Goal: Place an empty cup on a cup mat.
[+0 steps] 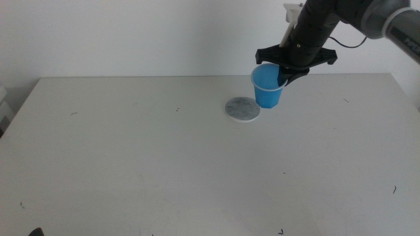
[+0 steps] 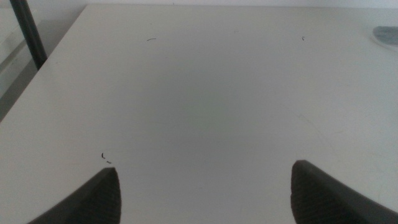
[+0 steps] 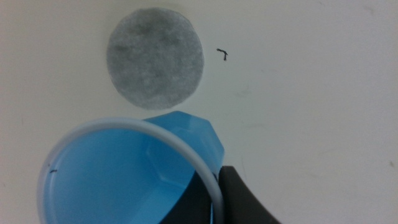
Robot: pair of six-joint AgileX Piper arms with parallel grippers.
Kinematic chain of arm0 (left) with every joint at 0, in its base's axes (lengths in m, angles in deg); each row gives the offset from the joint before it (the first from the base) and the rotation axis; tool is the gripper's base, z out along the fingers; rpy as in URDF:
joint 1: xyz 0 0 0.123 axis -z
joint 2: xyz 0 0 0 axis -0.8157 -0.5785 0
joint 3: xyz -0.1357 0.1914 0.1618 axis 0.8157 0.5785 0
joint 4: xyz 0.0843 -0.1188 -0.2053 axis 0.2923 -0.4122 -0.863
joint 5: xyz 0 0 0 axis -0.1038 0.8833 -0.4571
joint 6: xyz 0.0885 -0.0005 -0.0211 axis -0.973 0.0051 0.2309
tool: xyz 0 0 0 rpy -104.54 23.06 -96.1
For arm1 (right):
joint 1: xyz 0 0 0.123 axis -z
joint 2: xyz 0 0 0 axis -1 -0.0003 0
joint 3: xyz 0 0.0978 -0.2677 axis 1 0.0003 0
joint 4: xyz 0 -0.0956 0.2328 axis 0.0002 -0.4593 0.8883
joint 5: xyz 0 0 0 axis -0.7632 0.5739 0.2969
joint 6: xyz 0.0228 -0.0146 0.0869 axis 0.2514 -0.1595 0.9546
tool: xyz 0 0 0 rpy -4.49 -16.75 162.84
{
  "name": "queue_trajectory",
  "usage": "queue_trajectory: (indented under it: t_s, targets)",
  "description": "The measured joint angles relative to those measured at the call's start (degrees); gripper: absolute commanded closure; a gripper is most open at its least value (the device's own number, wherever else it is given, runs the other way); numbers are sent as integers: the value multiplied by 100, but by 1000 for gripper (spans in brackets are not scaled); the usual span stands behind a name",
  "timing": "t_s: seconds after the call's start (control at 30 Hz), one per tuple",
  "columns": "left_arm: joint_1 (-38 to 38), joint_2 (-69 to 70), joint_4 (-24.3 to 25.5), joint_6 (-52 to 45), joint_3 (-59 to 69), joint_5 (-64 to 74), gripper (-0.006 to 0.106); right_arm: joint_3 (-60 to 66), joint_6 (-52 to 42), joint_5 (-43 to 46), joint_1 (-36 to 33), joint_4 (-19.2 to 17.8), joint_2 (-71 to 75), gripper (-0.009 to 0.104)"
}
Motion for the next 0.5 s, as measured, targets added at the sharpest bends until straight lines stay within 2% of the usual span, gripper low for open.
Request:
queue_trajectory:
  t_s: [0.3, 0.5]
  targets:
    - [0, 0, 0, 0, 0, 0, -5, -2279, 9, -195, -103, 174, -1649, 95]
    - [0, 0, 0, 0, 0, 0, -5, -2700, 76, -200, -174, 243, -2200, 94]
